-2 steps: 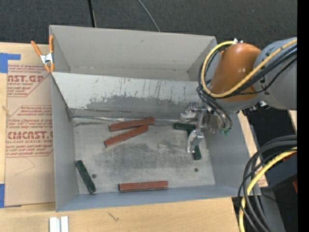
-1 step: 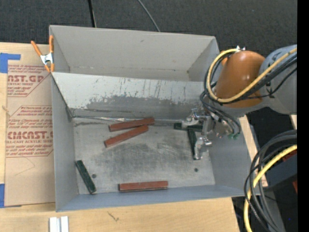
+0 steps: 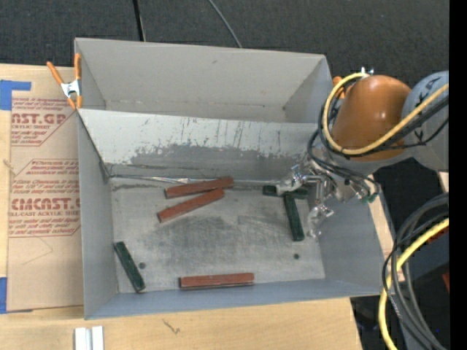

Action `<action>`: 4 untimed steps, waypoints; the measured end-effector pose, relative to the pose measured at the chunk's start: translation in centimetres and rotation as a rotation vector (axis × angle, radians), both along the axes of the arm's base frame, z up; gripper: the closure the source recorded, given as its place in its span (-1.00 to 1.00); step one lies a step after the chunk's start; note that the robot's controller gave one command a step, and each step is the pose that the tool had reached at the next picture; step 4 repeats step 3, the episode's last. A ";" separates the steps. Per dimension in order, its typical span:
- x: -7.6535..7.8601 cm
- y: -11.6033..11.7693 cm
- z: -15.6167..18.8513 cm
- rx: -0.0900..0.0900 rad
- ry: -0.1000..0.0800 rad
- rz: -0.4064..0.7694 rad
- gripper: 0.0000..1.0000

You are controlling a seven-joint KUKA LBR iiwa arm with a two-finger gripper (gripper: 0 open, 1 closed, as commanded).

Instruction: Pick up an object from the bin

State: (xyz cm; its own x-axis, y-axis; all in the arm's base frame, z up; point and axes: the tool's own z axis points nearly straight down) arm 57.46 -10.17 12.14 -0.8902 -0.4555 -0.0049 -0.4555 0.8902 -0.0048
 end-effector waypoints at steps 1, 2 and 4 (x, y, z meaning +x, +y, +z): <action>1.2 -1.1 -4.6 0.003 -0.003 0.205 1.00; 1.2 -1.1 -4.6 0.003 -0.003 0.205 1.00; 0.9 -0.3 13.2 0.003 0.007 0.256 1.00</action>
Offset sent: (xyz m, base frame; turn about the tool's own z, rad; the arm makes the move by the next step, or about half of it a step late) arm 0.0000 0.0000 0.0000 0.0000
